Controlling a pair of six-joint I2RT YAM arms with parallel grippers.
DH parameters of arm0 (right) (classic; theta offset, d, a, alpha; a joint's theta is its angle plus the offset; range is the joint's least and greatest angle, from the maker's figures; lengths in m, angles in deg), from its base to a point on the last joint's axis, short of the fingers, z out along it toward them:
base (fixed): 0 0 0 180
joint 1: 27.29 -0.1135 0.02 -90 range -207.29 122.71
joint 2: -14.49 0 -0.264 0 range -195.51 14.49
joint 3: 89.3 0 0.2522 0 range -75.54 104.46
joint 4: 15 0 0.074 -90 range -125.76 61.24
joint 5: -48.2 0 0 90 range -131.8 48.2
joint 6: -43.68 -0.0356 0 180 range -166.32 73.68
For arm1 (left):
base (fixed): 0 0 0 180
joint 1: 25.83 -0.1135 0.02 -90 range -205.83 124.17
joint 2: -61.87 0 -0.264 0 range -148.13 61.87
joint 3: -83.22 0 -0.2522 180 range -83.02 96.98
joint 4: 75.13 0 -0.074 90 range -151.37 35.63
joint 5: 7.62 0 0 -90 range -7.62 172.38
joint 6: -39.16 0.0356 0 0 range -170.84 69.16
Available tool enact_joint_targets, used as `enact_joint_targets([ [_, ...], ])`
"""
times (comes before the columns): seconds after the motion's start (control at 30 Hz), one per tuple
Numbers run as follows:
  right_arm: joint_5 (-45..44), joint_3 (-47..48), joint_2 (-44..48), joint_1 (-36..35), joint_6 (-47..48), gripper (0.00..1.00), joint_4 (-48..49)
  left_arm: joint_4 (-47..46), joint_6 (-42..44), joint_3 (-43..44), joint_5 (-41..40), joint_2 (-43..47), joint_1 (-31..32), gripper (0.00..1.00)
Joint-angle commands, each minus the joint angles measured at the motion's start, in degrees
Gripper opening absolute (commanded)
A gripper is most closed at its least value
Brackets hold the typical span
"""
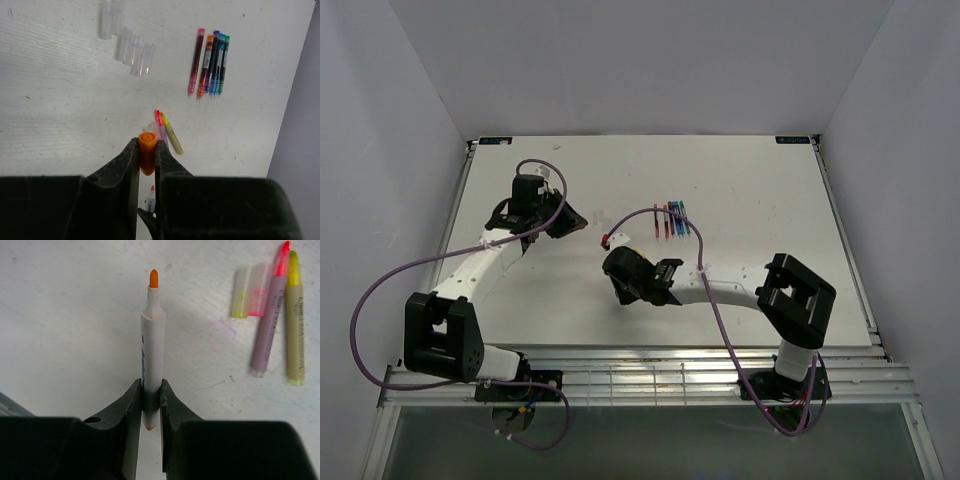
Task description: Open the pen caps
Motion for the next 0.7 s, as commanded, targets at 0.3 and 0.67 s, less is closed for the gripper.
enact_joint_targets([
  [0.3, 13.7, 3.0, -5.1, 9.2, 7.0, 0.08, 4.3, -5.6, 1.7, -5.3, 1.1, -9.4, 0.1, 0.02],
  [0.67, 20.5, 1.9, -8.1, 12.4, 8.7, 0.14, 9.4, -6.3, 2.8, -2.1, -2.1, -20.8, 0.2, 0.07],
])
